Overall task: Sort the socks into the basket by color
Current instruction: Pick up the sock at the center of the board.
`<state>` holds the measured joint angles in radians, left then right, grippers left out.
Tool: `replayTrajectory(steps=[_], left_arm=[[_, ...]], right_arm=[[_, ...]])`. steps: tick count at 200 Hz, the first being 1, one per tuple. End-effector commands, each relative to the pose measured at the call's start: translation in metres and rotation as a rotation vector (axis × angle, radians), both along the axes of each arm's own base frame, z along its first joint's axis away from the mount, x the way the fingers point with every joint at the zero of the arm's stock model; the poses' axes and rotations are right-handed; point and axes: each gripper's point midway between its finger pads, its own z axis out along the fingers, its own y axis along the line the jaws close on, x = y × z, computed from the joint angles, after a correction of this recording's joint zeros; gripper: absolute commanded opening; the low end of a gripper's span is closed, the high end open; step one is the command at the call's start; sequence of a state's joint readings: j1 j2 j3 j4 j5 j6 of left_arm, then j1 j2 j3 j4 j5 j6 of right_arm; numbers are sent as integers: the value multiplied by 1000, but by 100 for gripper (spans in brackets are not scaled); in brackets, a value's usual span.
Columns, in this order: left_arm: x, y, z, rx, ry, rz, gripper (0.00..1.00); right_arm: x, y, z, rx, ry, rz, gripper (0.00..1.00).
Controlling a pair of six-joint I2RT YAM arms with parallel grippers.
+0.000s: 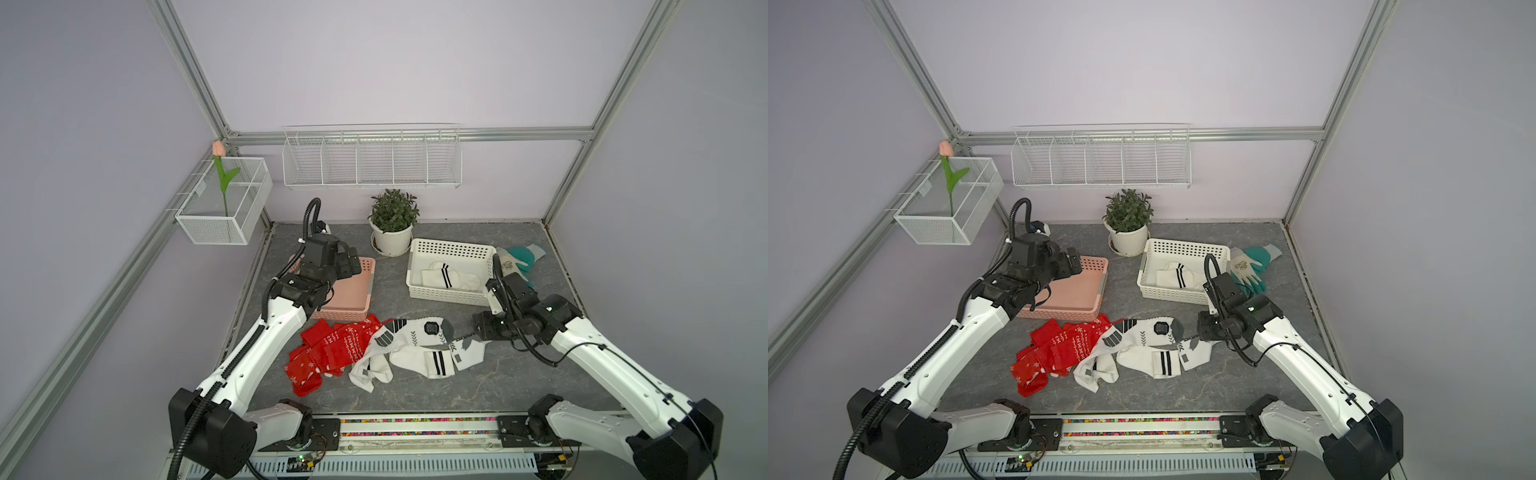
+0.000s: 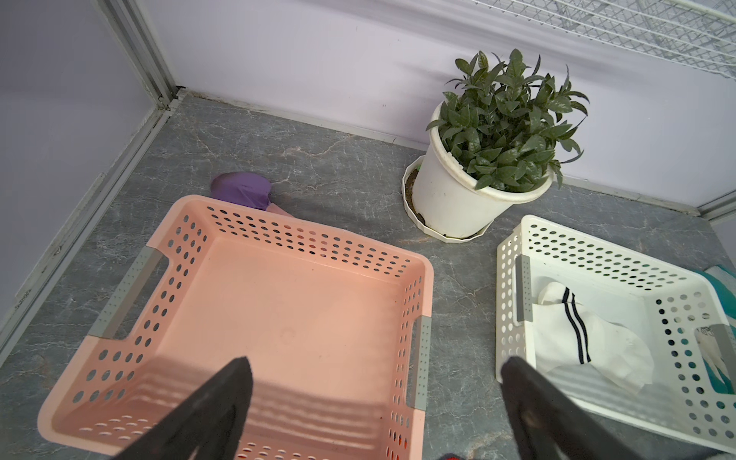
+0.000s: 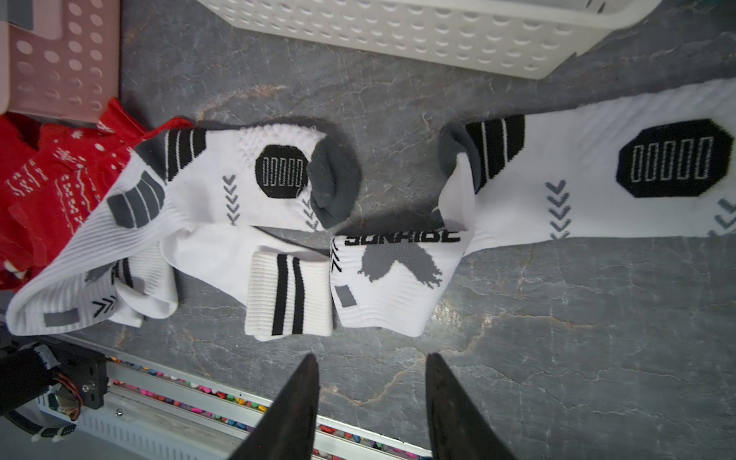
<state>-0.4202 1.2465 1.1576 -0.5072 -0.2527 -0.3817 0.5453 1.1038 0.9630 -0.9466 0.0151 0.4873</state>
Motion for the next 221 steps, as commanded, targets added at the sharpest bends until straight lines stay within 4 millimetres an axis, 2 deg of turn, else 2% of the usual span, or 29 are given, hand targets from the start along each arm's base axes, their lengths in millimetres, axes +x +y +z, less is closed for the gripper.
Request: replayTrajectory(steps=[1,20,26,90,150,221], left_arm=[[-2,-3,14,-28,-22,-8,99],[-2,-3,15,-29,-23,-9,99],[-2,-4,15,-29,-23,-10,99],[-4,-3,17,-31,-30,-9,99],[-3,-3,16,-24,-27,-6,99],[-2,-3,13,-23,-21,-4,99]], right_arm=[[-1,0,-11,12,2,-40,48],[1,1,-19,18,9,-53,49],[-4,-2,-32,3,34,-59,49],[-6,-7,-74,6,70,-111,50],[-3,-10,-94,1,92,-134,49],[0,-10,-104,31,97,-149,48]])
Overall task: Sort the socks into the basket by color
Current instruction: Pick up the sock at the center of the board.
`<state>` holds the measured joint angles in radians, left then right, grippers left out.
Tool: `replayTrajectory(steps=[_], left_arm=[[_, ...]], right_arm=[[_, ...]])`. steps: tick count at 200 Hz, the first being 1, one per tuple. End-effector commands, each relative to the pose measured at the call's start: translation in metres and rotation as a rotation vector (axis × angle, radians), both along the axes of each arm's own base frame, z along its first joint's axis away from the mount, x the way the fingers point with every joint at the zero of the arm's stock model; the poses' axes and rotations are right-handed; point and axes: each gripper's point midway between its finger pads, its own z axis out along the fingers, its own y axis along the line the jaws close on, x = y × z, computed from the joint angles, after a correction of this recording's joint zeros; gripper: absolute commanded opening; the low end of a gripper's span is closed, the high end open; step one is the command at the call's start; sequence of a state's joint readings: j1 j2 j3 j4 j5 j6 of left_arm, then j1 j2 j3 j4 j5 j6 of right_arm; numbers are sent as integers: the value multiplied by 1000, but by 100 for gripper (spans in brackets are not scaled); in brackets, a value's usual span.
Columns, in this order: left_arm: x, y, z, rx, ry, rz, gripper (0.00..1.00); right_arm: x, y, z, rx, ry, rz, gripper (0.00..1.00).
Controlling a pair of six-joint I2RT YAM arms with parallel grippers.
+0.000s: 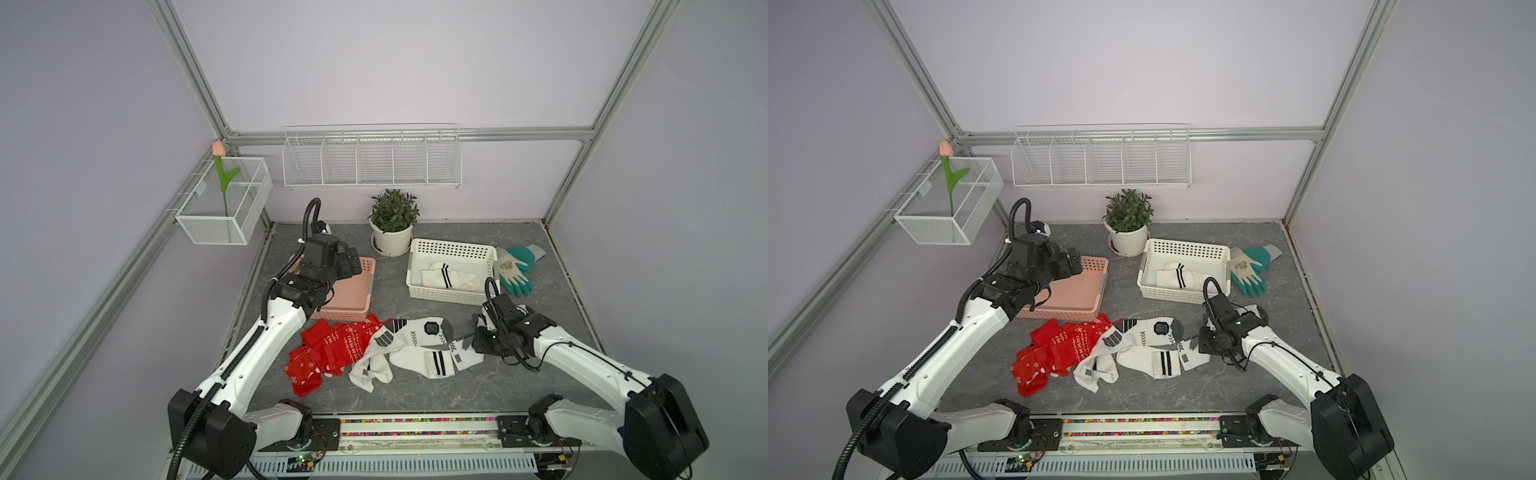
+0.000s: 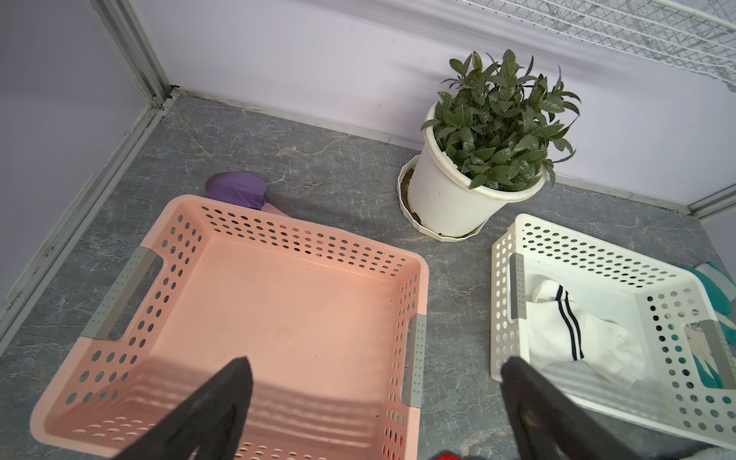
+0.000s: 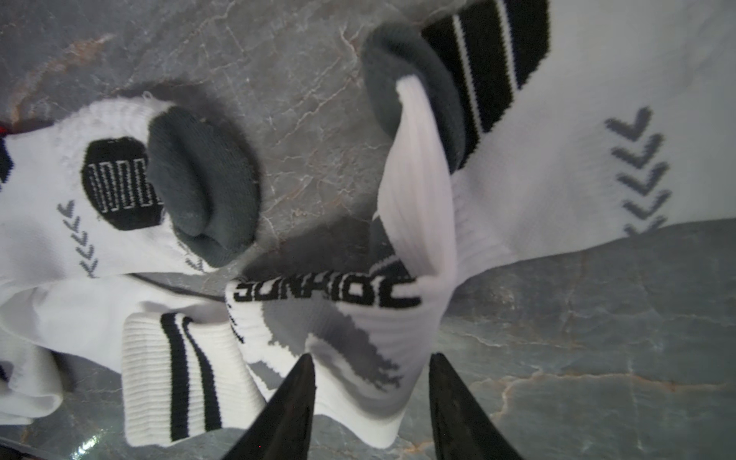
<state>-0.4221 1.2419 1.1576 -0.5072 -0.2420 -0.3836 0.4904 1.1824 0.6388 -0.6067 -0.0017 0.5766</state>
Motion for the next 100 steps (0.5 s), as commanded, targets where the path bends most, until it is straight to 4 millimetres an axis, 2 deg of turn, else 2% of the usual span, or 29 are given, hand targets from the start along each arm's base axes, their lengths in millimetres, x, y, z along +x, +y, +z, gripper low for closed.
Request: replayTrajectory(steps=[1,39,100], left_arm=[[-1,0,12,-13,-20,6,99],[-1,-1,12,-14,-20,6,99],[0,-1,10,-11,-17,5,99]], right_arm=[[-1,2,-7,23,13,-18,48],[-1,4,-13,39,21,-23,47],[-1,5,-9,52,14,-23,33]])
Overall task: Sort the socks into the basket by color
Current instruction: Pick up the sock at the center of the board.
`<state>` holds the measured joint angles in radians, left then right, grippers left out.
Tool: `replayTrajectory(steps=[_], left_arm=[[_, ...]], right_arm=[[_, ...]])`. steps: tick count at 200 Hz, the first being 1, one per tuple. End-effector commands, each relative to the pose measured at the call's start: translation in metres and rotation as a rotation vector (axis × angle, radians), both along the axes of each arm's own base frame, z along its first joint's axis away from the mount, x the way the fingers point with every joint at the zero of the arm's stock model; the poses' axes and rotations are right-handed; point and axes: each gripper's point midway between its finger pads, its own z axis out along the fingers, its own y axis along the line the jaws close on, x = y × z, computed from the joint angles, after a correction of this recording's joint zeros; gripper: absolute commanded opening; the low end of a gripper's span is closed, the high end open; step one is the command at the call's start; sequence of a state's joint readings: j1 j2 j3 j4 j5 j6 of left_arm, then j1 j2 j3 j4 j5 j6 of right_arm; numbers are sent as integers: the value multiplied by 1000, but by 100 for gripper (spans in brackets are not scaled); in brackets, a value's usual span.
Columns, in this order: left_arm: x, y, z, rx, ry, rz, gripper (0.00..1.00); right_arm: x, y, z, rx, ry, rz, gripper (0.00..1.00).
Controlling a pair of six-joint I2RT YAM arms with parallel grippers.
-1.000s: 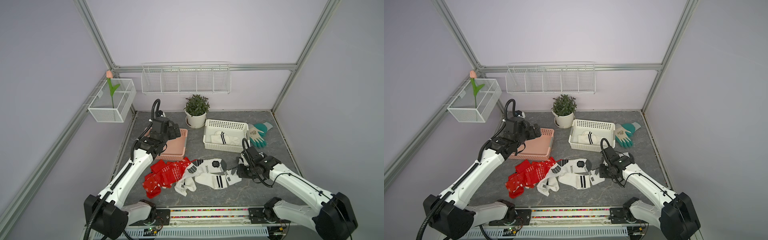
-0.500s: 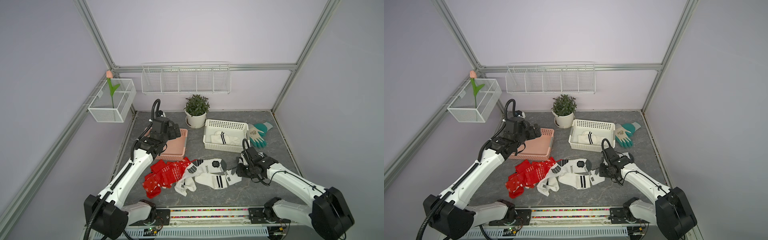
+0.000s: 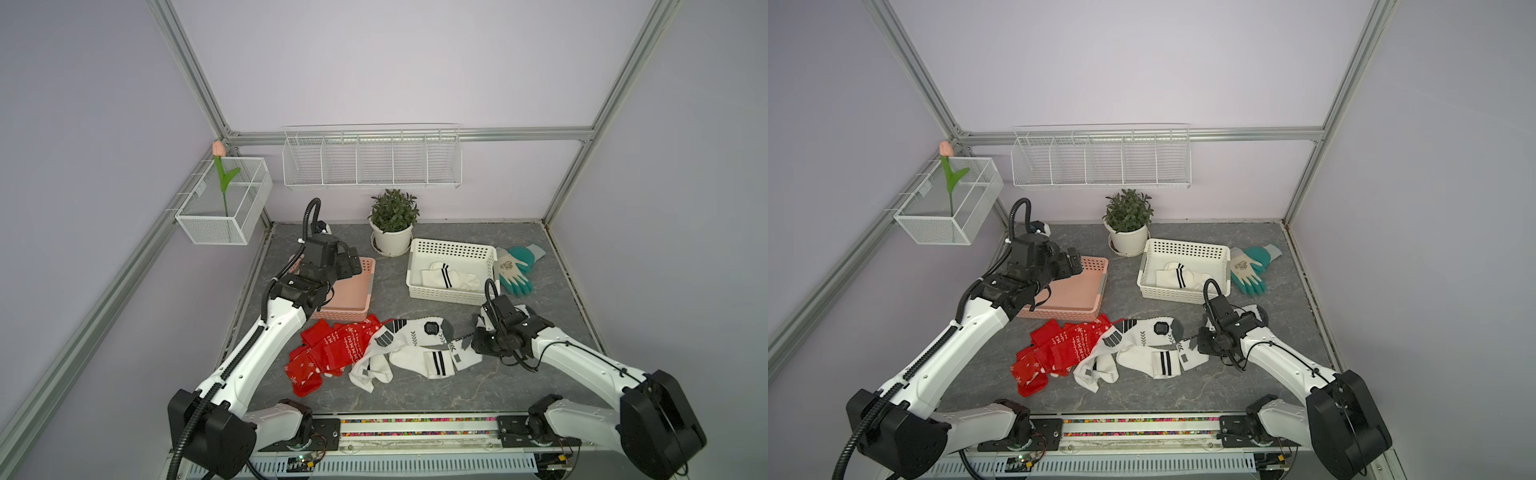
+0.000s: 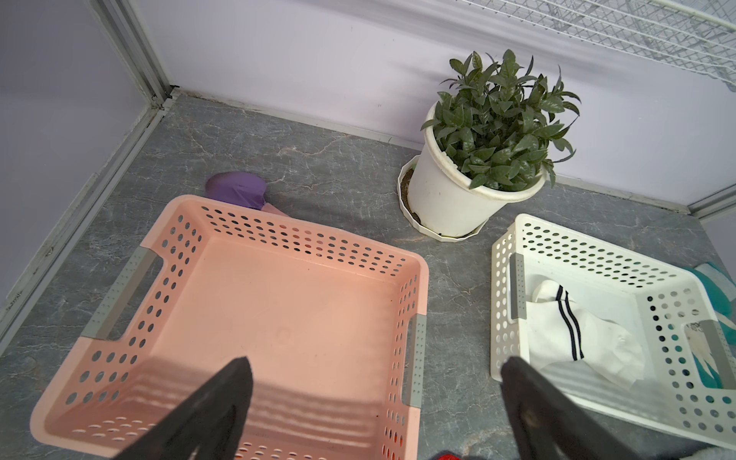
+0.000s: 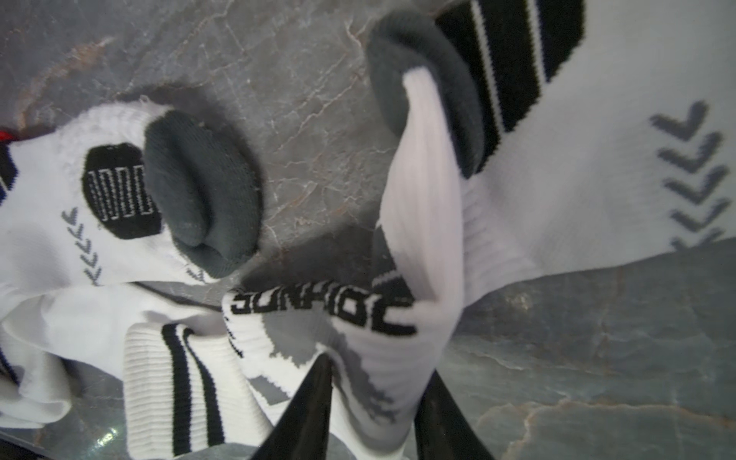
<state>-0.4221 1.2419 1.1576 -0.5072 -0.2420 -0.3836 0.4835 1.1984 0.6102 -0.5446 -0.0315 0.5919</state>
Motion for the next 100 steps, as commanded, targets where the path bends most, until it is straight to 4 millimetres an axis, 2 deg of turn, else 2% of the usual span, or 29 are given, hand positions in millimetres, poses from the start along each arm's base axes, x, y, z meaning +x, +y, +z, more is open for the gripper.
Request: replayTrajectory(steps=[1,66,100], left_arm=[[0,-1,11,-11,-18,6,99],[0,-3,10,-15,-14,0,99],[-1,-2,11,-17,-18,0,99]], right_arm=[[-3,0,-2,15,11,-11,32],[-4,1,2,26,14,-11,15],[-2,4,16,46,-4,-3,11]])
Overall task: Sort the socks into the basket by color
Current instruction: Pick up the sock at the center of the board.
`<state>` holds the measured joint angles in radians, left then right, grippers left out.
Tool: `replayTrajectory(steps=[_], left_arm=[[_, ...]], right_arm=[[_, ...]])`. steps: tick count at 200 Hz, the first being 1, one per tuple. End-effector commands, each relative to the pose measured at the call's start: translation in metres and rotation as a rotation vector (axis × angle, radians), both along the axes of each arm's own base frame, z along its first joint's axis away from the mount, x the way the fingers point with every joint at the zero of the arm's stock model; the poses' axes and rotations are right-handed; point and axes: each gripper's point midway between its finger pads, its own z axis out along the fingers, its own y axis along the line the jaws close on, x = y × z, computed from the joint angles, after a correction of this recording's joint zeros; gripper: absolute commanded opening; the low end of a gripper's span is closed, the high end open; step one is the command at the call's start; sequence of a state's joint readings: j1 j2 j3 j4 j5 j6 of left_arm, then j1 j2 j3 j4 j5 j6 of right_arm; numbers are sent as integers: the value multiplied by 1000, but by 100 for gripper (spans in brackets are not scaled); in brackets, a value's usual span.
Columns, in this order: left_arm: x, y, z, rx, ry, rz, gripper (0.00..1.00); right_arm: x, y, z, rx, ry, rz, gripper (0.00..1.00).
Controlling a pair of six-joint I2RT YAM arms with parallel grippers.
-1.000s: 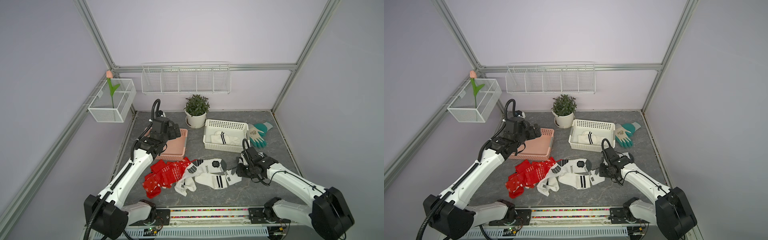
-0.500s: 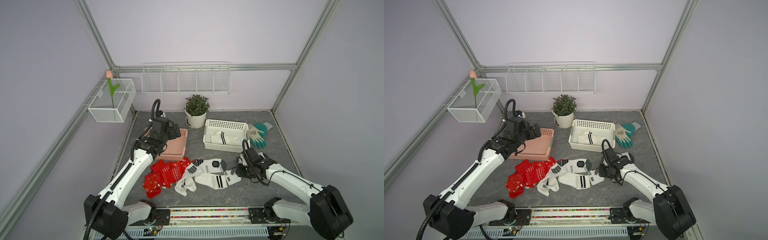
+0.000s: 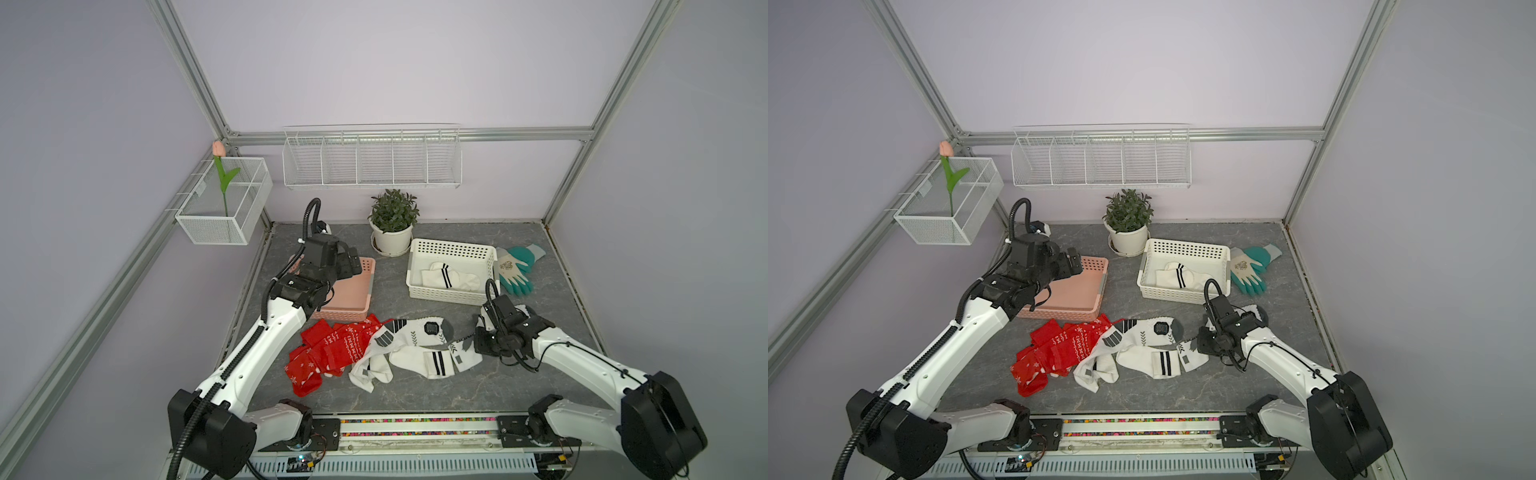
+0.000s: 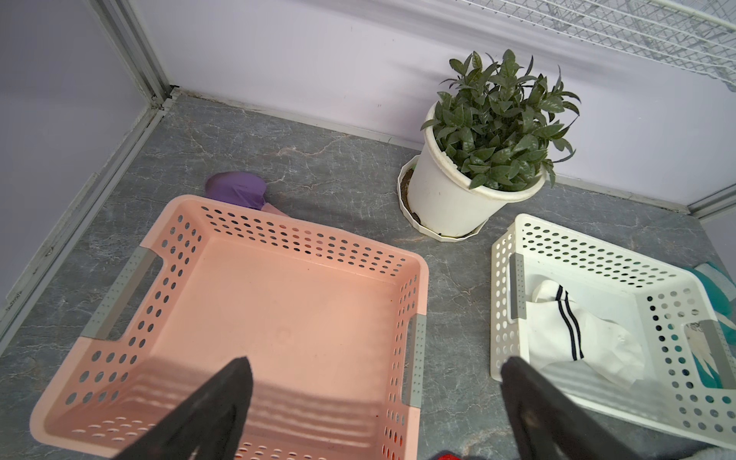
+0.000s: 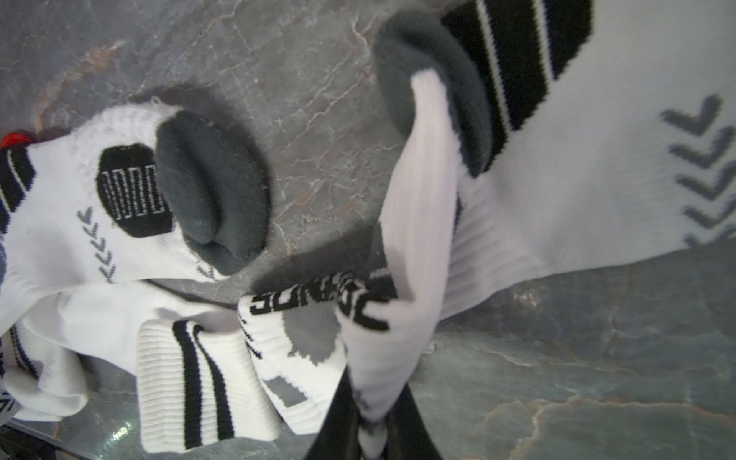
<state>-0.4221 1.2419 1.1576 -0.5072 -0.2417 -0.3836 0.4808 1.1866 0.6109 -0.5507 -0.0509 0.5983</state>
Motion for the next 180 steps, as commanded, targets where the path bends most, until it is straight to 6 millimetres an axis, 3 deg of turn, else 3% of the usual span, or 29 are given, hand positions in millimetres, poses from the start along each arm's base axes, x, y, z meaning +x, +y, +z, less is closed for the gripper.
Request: replayTrajectory(steps=[1,112,124,180], left_arm=[[-1,-2,11,-16,-17,1,99],[-1,-2,11,-17,-18,1,99],[-1,-2,12,-18,-19,0,99],[-2,-2,14,-21,-24,0,99]], right_arm=[[0,2,13,24,-9,-1,11],[-2,5,85,12,-67,86,9],[2,8,103,33,-101,91,9],[-4,1,131,24,-132,96,9]])
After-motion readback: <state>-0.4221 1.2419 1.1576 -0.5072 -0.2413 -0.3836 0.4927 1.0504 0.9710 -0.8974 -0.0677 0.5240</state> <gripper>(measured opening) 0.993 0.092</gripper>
